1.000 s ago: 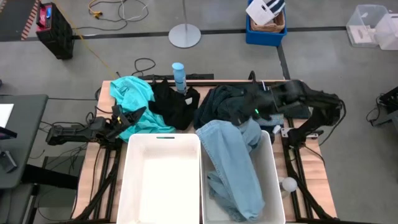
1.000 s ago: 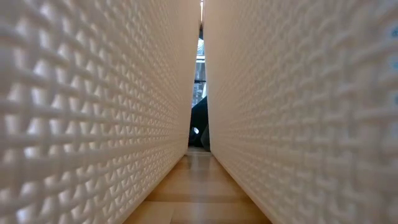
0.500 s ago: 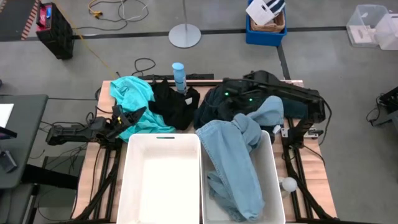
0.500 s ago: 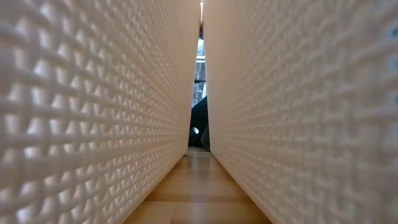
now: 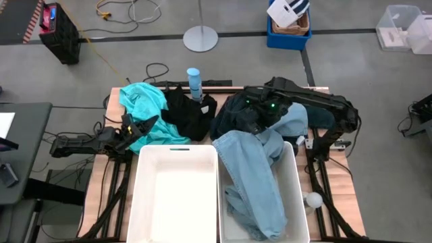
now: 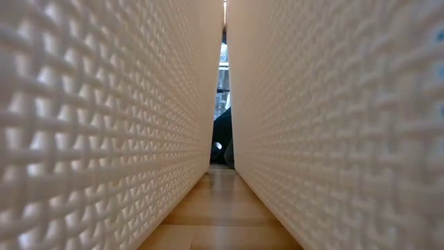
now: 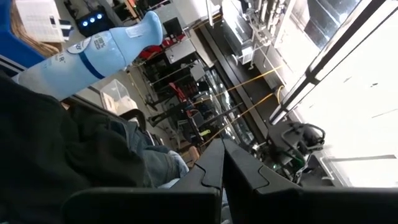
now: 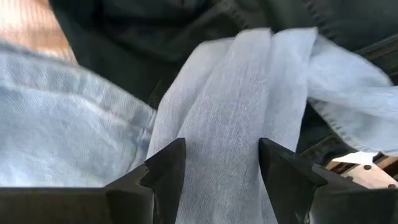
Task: Sort clothes
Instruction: Put the light blue pants into the right white bin
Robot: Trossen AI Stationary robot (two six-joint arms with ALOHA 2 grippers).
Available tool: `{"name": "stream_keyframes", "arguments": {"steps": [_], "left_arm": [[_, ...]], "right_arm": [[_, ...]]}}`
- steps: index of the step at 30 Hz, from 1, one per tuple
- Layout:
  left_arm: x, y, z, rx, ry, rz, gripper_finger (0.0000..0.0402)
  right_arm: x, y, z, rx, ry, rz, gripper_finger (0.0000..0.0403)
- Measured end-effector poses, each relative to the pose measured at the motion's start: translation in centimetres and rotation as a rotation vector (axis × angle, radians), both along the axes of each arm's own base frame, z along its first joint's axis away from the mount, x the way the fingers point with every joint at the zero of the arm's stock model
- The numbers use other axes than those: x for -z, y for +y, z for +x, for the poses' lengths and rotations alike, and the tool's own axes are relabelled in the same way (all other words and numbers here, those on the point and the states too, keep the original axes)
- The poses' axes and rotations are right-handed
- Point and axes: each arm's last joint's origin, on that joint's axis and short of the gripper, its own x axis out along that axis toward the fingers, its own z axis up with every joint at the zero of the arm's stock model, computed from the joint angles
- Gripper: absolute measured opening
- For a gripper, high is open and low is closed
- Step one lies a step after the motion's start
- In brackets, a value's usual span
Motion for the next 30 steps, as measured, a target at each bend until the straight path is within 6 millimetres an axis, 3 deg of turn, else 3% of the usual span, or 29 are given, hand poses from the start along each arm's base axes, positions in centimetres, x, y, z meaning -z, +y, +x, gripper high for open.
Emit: {"name": "stream_keyframes", "arguments": {"steps": [10,14,18,24,30], "left_arm": [[0.0,0.0,0.0,-0.015,0.000,-0.005,0.0000],[0.0,0.0,0.0,-0.015,0.000,-0.005,0.0000],[0.0,0.0,0.0,-0.015,0.000,-0.006,0.0000],[0.0,0.0,0.0,-0.013,-0.004,-0.010,0.0000],[0.0,0.0,0.0,-0.012,-0.005,-0.011,0.0000]], "right_arm": [[3.7,-0.5,-0.5,-0.076,0.084,0.075,0.0202],[4.3,-0.1,-0.4,-0.111,0.084,0.091,0.0138],[4.2,0.3,-0.1,-0.145,0.049,0.076,0.0035],[2.3,0.5,-0.2,-0.144,-0.047,-0.038,0.0007],[-2.4,0.8,-1.7,-0.122,-0.273,-0.137,0.0003]]}}
